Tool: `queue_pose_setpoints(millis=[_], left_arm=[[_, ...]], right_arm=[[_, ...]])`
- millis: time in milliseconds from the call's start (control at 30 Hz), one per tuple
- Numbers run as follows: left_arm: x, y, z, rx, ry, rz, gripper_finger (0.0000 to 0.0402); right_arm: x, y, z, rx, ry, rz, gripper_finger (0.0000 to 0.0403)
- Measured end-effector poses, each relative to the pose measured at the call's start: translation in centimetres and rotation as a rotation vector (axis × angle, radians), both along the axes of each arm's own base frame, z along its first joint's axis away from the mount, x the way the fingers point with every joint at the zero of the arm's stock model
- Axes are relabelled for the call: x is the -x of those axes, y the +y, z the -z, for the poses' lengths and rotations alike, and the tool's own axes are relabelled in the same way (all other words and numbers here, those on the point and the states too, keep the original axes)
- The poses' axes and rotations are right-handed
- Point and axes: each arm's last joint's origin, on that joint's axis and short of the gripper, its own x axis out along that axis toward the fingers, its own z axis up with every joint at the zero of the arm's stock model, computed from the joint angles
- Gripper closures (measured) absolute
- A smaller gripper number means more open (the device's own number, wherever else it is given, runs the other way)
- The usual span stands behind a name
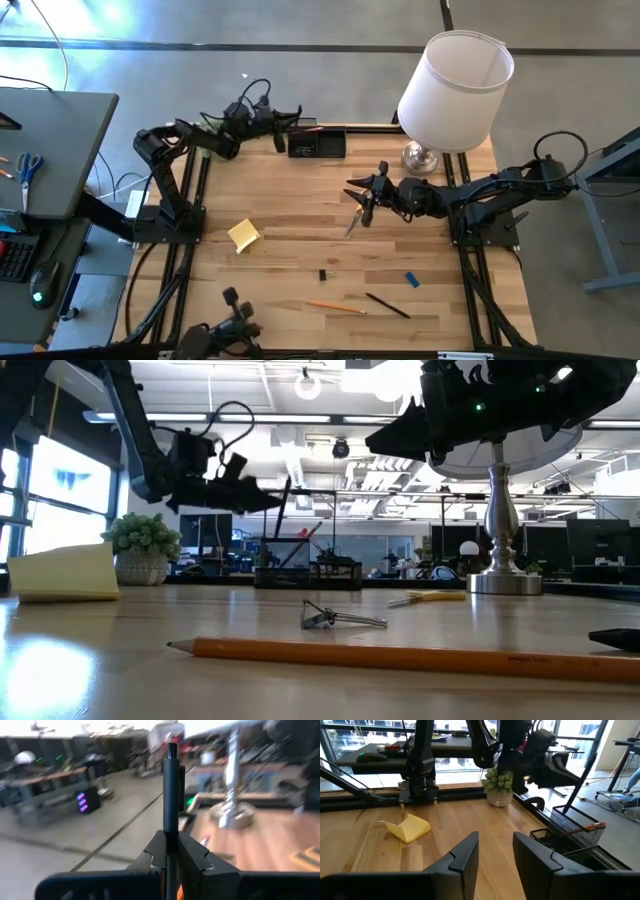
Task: Pick and place office supplies into organizer
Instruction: Put the left black pen into the top left slot of the desk organizer, then put the black pen into the top left slot of the desk organizer
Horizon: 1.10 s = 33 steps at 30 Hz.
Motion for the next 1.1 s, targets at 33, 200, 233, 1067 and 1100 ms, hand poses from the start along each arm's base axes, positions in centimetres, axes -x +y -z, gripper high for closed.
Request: queue_pose_setpoints(millis=[33,200,233,1067,1100], left_arm=[[-0.1,-0.1,0.2,-0.001,0.024,-0.023,0.0394],[-0.4,-0.1,0.6,-0.028,0.081,-0.105,0.0360],[-0.4,-0.1,0.6,-0.028,0.081,-0.105,0.0350],[0.0,-2.5,-5.5,0.086,-0.140,0.223,0.0275],[0.0,-2.9,-6.1,0.090,-0.144,0.249,0.0278]], right_arm=[[0.0,0.0,0.0,0.000,0.001,0.000,0.0288],[0.0,0.0,0.0,0.007,0.003,-0.001,0.0288],[0.0,0.0,0.0,0.008,0.003,-0.001,0.0288],[0.2,0.6,1.5,-0.052,0.158,-0.154,0.0288],[0.2,1.0,1.6,-0.059,0.165,-0.191,0.0288]])
